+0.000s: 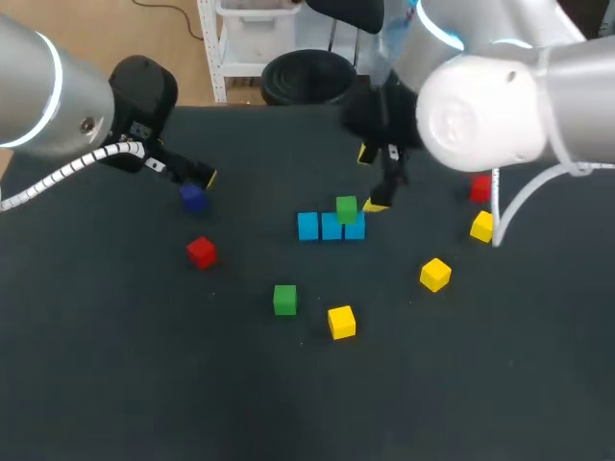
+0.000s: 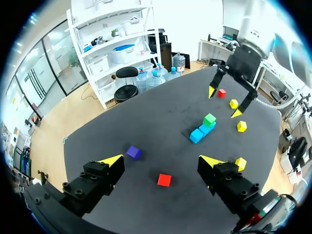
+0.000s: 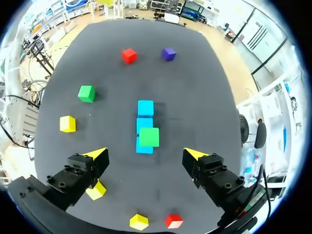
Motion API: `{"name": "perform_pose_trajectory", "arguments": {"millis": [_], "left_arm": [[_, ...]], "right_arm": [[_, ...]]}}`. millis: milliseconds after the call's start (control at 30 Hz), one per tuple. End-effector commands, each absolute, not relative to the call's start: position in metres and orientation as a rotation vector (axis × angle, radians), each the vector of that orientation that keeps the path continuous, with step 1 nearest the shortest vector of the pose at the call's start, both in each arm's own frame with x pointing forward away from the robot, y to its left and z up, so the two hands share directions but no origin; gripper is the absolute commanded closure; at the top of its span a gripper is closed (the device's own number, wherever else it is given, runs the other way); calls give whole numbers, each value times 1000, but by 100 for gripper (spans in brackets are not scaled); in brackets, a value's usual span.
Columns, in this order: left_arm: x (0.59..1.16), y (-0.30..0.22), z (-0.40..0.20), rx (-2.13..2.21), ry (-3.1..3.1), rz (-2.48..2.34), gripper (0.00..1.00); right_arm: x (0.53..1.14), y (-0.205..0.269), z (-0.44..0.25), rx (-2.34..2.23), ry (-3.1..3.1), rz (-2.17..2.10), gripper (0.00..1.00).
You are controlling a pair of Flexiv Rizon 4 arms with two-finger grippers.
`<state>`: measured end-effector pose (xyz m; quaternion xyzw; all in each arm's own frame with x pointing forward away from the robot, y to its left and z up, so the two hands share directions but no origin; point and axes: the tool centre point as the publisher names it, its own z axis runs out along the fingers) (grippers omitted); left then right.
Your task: Place the blue cubes, place green cubes on the blue cubes, place the yellow cubes on the green cubes, then place the red cubes on the yellow cubes, and place purple cube on the red cubes.
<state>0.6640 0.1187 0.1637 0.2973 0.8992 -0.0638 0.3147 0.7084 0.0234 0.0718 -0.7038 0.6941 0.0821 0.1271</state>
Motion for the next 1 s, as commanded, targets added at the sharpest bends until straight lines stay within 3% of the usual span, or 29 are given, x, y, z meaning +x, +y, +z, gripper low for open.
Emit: {"name": "perform_pose_trajectory", "arguments": {"millis": [33,233,300,333,433,567,1000], "left_arm": [[664,119,163,785,2368,-172,0],[664,119,163,785,2368,-172,0],[664,119,163,785,2368,-172,0],[664,119,163,785,2368,-172,0],[664,119,163,785,2368,-172,0],[664,119,163,785,2368,-172,0],[664,119,163,785,2368,-172,0]], "right_arm": [[716,33,61,-2054,2039,255,0],[720,34,43,-2071,2068,252,0],[720,35,41,-2080,2070,256,12],[720,35,39,-2082,2074,260,28],[721,37,35,-2078,2086,280,44],[720,41,29,-2095,2090,292,50],[717,43,25,-2111,2113,308,55]]}}
